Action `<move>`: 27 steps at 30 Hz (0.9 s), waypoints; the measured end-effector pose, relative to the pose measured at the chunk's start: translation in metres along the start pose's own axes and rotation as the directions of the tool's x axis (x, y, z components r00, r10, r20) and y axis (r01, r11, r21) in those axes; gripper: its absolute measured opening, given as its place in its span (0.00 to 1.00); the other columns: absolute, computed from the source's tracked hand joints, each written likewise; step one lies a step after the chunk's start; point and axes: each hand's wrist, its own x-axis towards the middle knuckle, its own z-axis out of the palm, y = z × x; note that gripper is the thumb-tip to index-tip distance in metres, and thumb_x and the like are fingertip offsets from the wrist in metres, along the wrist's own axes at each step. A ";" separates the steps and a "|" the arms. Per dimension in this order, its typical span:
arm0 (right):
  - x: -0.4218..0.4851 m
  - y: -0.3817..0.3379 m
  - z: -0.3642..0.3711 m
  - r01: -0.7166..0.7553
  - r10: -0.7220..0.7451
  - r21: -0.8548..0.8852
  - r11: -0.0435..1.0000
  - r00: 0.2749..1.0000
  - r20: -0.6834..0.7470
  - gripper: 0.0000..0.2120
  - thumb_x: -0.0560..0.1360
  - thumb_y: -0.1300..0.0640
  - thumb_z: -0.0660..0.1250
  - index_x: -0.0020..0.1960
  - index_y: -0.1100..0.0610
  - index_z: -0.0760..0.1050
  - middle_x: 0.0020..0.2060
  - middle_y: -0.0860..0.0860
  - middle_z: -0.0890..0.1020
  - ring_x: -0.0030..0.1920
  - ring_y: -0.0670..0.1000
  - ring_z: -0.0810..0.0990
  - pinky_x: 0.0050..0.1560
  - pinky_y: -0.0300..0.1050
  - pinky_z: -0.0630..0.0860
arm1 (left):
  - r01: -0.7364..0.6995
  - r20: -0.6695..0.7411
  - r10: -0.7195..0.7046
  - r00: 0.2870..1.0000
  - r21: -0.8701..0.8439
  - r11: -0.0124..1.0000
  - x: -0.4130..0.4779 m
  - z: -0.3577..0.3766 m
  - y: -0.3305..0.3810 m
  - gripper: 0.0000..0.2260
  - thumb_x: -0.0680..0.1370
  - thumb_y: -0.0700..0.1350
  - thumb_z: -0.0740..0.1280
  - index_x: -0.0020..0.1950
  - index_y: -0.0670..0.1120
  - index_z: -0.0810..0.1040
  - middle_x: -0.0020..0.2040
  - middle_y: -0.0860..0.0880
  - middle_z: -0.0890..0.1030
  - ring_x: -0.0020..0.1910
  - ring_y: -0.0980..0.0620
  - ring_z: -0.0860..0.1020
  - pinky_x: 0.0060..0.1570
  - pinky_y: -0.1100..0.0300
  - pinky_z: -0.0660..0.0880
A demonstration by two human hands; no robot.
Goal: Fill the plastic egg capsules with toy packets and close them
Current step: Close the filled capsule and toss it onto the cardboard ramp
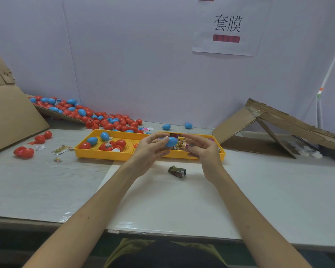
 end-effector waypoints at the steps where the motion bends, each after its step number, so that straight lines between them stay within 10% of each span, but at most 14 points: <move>1: 0.000 0.000 0.000 0.003 -0.003 0.003 1.000 1.000 0.000 0.22 0.76 0.73 0.63 0.54 0.49 0.83 0.44 0.44 0.87 0.45 0.46 0.86 0.43 0.37 0.80 | 0.004 0.004 -0.004 1.000 0.000 1.000 0.000 0.000 -0.001 0.08 0.79 0.42 0.71 0.57 0.44 0.82 0.51 0.45 0.84 0.48 0.49 0.86 0.45 0.61 0.81; 27: 0.005 0.010 -0.002 0.126 -0.127 -0.030 0.992 0.992 -0.007 0.15 0.72 0.70 0.74 0.49 0.51 0.85 0.49 0.52 0.87 0.51 0.52 0.86 0.52 0.47 0.81 | 0.040 0.127 -0.057 0.990 0.129 0.991 -0.003 0.002 -0.008 0.11 0.71 0.51 0.74 0.51 0.48 0.87 0.44 0.50 0.86 0.44 0.51 0.85 0.48 0.61 0.81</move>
